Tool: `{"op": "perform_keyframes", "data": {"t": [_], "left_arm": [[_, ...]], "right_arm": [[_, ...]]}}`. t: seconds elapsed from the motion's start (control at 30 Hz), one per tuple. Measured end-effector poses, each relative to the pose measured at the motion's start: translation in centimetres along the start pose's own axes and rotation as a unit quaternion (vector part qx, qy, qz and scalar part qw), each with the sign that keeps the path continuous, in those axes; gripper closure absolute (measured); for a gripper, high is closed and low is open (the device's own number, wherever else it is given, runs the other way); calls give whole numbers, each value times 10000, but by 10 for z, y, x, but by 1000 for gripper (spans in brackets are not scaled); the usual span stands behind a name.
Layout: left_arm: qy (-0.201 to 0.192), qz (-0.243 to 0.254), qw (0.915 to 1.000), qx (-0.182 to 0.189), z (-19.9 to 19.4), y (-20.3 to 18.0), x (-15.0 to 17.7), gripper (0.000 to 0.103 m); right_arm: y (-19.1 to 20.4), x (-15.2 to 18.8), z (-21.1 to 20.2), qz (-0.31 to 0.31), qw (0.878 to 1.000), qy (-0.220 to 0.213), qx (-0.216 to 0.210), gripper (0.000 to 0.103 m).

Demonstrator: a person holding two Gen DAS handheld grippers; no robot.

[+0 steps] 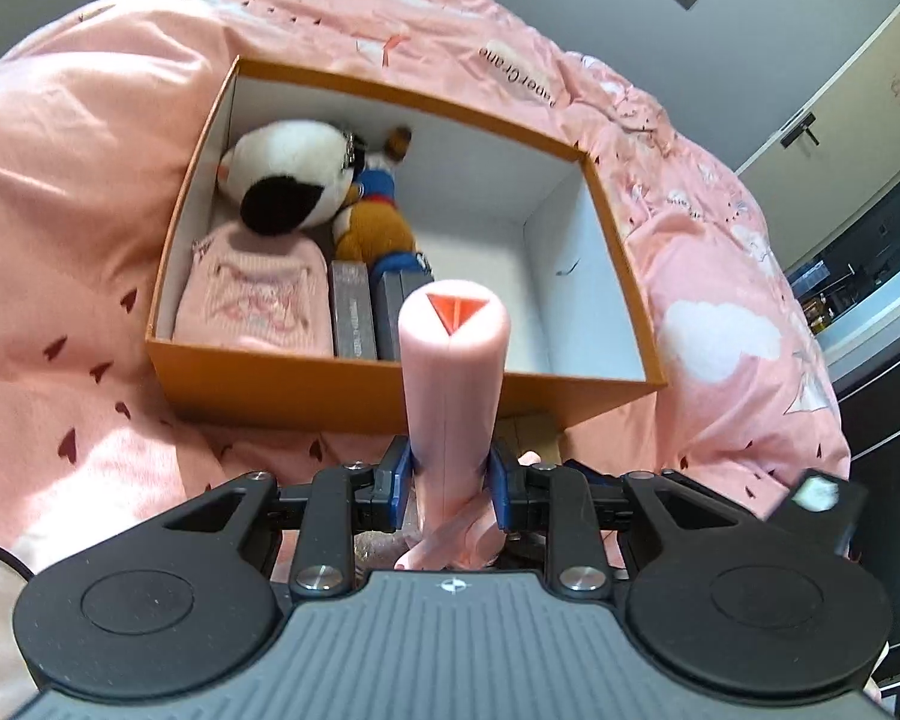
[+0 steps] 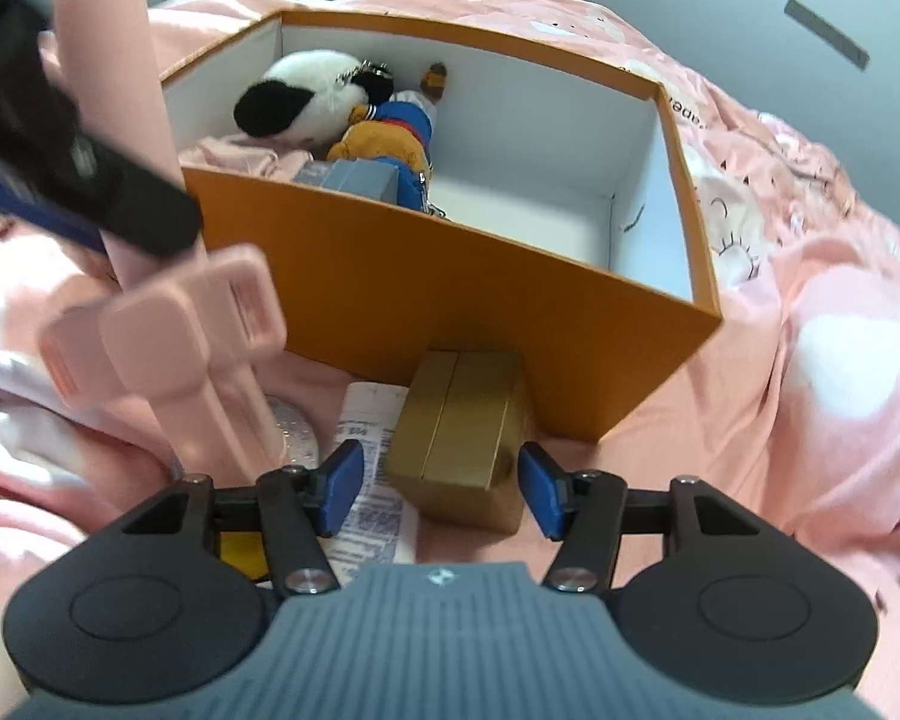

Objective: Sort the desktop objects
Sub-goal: 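Lift the pink stick with left tool while right tool grasps the gold cube box, then lower pink stick into orange box with left tool while right tool carries gold box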

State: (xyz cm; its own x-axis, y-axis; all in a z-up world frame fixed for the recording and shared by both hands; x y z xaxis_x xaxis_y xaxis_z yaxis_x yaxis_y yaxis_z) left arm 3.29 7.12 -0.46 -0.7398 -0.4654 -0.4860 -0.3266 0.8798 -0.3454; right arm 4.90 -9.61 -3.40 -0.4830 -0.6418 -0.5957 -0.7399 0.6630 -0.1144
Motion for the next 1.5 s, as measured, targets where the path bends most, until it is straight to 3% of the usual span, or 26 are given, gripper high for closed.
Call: {"op": "perform_keyframes", "data": {"t": [0.2, 0.37, 0.63, 0.9, 1.03, 1.2, 1.37, 1.5], "left_arm": [[-134, 63, 9998, 141, -13, 0, -7, 73], [-262, 109, 9993, 251, -25, -4, -15, 73], [-325, 149, 9968, 720, -44, -18, -40, 73], [-414, 373, 9928, 1064, -47, -43, -76, 73], [-346, 513, 9932, 990, -24, -57, -102, 73], [-100, 569, 9968, 559, 29, -65, -121, 73], [1031, 424, 9922, 563, 94, -61, -131, 73], [1345, 591, 9879, 503, 126, -68, -132, 73]], "right_arm": [[1, 0, 10, -117, 9995, 105, 263, 49], [-16, 4, -9, 318, 9994, -77, 115, 53], [-70, 6, -65, 1220, 9913, -435, -252, 54], [-108, -3, -87, 1329, 9879, -744, 274, 54], [-127, -14, -79, 1512, 9843, -862, 288, 54], [-140, -28, -67, 1533, 9824, -992, 408, 54], [-143, -30, -59, 1630, 9819, -930, 253, 54], [-145, -27, -50, 1695, 9819, -824, 194, 54]]}}
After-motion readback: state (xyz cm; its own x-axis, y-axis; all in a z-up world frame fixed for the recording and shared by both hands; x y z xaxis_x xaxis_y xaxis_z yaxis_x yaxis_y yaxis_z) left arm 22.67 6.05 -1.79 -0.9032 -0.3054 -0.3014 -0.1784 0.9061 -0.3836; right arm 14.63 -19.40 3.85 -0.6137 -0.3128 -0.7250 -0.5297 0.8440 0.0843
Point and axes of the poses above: each gripper's, at about its wrist camera, not at the fingertips, and z roughly the way its jaws point, y to its left, x to its underside, the point moved 1 cm from there along z, roughly the way its jaws point, and after that the axes turned 8 degrees about -x, right-handed, at the moved point
